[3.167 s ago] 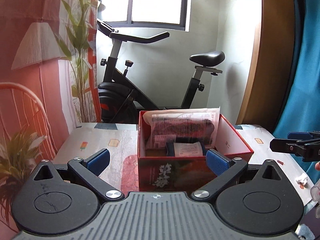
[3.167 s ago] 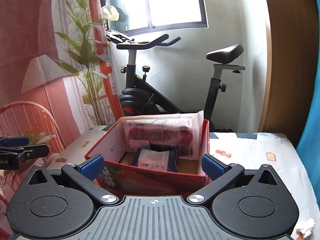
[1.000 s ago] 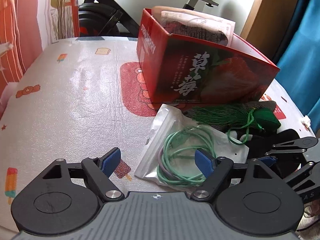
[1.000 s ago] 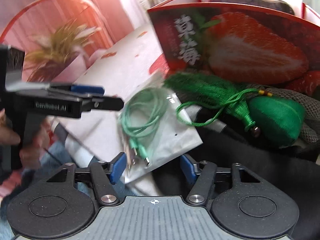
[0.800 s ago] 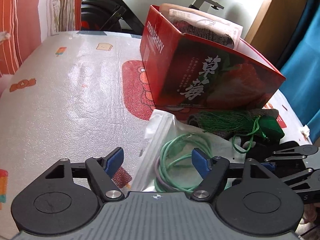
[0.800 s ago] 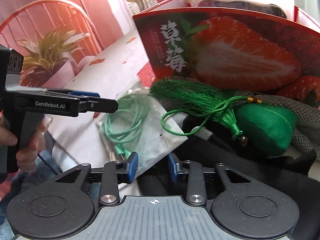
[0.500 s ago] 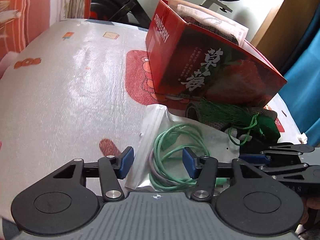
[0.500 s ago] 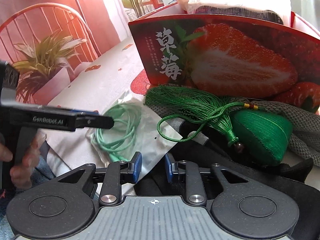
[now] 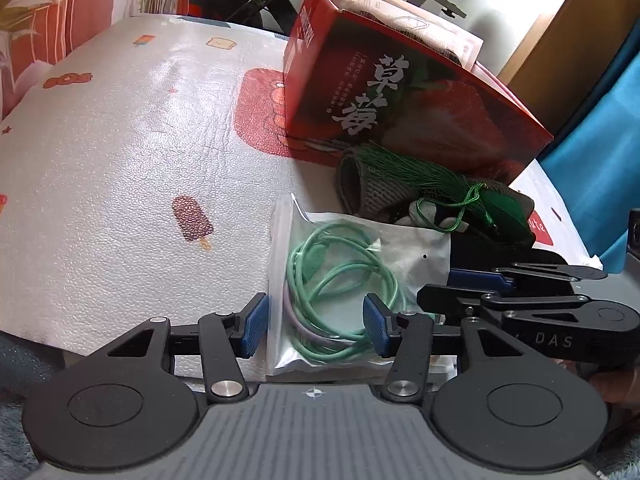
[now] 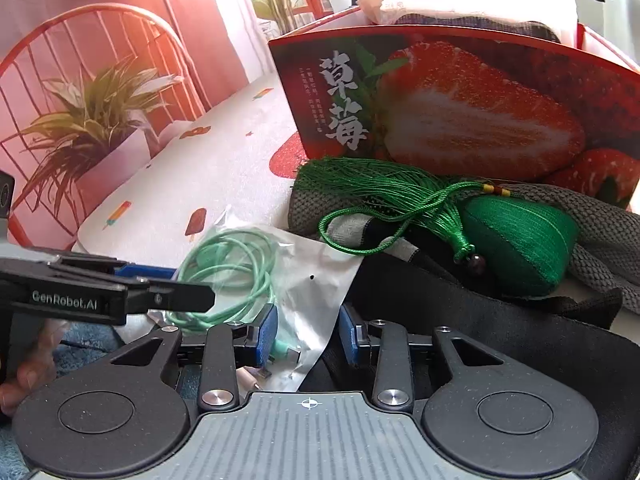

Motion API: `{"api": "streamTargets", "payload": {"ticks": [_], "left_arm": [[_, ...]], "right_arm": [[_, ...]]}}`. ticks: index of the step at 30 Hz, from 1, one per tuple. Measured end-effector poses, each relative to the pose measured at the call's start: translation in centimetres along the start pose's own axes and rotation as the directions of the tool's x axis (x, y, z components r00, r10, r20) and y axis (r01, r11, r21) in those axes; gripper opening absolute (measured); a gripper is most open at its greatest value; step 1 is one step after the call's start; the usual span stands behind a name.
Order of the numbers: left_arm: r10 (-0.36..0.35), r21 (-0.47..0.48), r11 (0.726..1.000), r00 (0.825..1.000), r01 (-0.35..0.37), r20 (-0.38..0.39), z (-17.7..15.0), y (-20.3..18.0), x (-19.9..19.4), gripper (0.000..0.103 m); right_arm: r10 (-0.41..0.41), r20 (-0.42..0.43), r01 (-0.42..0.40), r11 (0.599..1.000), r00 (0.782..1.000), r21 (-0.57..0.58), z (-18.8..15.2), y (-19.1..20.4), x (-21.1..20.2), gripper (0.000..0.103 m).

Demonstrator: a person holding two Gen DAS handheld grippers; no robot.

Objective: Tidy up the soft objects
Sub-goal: 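Lower the left tool onto the clear bag of green cables and close, then lift the cable bag with the left tool and carry it over the box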

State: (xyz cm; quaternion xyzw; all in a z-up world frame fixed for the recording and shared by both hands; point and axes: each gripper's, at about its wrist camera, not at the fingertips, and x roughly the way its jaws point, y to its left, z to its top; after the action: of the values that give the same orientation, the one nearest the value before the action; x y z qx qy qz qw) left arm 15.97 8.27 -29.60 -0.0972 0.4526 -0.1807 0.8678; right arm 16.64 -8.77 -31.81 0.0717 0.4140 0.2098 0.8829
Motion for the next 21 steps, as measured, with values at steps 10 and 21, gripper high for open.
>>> {"api": "streamTargets", "payload": {"ticks": [10,21], "left_arm": [[-0.006,-0.041,0.999,1.0,0.007,0.014,-0.2,0.4,-0.3,0.048],[-0.001,-0.034,0.999,1.0,0.001,0.016,-0.3,0.3,-0.3,0.047]], "right_arm": [[0.088,0.061,-0.096,0.985,0.994,0.145,-1.0,-2.2,-1.1,0.009],[0.1,0.055,-0.106,0.986,0.994,0.131,-0.6,-2.4,0.1,0.016]]}}
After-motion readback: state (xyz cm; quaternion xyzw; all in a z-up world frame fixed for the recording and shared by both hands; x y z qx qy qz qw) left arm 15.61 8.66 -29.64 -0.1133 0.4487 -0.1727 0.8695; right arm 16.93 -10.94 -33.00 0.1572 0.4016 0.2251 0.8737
